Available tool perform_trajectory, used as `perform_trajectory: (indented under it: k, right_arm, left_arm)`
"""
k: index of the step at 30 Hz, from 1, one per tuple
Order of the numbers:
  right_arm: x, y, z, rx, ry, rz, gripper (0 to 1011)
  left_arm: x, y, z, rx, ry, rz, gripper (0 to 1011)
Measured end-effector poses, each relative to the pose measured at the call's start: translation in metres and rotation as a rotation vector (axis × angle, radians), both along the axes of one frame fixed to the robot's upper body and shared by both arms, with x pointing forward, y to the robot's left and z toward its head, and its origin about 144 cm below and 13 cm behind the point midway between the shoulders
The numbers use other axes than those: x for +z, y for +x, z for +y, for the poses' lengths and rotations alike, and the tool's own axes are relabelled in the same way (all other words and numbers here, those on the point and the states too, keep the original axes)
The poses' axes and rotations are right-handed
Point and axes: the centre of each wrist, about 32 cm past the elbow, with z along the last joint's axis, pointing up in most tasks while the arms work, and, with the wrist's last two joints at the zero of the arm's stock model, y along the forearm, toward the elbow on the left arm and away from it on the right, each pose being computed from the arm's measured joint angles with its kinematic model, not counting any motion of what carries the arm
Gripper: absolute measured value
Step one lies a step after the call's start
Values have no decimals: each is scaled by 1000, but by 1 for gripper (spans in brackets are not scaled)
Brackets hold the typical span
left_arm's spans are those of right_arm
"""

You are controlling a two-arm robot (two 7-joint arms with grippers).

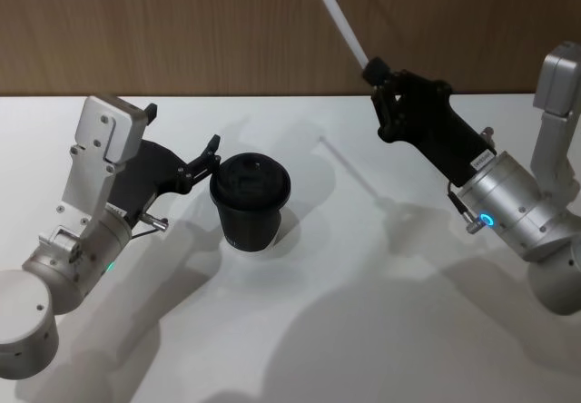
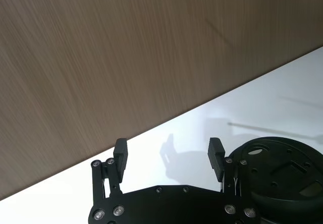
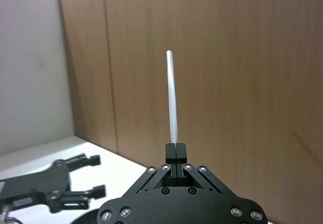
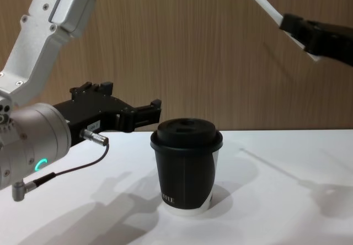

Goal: Pick up the straw with one hand, pass it to the other hand, and insert it into the cup.

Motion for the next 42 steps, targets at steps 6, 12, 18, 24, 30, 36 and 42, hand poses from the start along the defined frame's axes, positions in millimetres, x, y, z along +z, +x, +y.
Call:
perform_trajectory:
  k: [6,12,18,24,30,36,42]
  right_arm:
    - [2,11,4,95,26,-13,1]
    - [3,23,9,193,36,-23,1]
    - [4,31,14,271,43,-22,1]
    - [4,37,21,328,52,-9,1]
    - [3,41,25,364,59,0,1]
    - [4,43,27,382,63,4,1]
    - [3,45,29,394,65,6,1]
  left_arm:
    - [0,0,0,0,0,0,1000]
    - [0,0,0,0,0,0,1000]
    - [0,0,0,0,0,0,1000]
    - [0,0,0,0,0,0,1000]
    - [1,0,1,-1,-6,-1,1000]
    - [2,-1,4,-16,-40,-2,1000]
    - [6,-3,9,-55,-106,-7,1000]
